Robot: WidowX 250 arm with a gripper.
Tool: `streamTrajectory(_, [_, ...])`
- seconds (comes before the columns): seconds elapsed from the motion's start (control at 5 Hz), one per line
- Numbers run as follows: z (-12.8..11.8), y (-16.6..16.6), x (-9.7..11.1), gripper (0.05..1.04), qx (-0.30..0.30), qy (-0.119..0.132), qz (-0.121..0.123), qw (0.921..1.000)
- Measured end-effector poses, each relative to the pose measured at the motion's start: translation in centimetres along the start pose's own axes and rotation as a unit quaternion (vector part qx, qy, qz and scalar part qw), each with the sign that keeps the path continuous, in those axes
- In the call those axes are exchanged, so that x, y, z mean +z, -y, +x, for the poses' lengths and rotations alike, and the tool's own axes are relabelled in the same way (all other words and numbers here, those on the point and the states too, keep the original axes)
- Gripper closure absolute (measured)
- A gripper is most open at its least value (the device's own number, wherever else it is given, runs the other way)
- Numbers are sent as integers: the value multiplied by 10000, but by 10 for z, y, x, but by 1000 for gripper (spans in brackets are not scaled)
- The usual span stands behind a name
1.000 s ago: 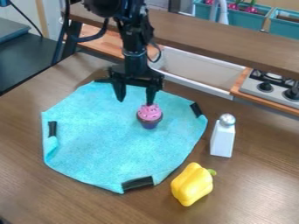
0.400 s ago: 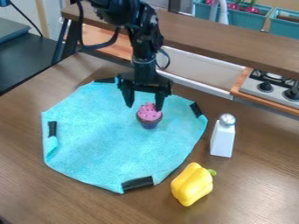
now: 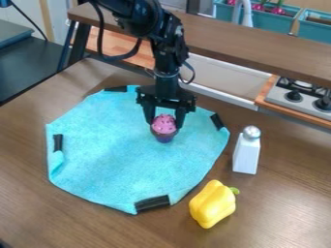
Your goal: Put the pink figure to the top right
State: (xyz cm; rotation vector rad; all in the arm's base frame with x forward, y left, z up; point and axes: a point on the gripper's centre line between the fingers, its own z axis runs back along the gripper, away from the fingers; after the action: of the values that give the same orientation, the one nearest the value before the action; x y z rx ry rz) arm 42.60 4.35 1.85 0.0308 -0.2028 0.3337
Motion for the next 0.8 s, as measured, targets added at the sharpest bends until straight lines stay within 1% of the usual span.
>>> streamTrajectory(0.2, [1, 0, 0, 285, 17, 41, -23, 10000])
streamTrajectory(0.4, [-2, 1, -2, 285, -17, 4, -69, 10000])
streamTrajectory(0.6, [-13, 3, 4, 285, -133, -66, -190, 9997])
streamTrajectory(0.8, [-24, 4, 27, 285, -229, 69, -376, 9990])
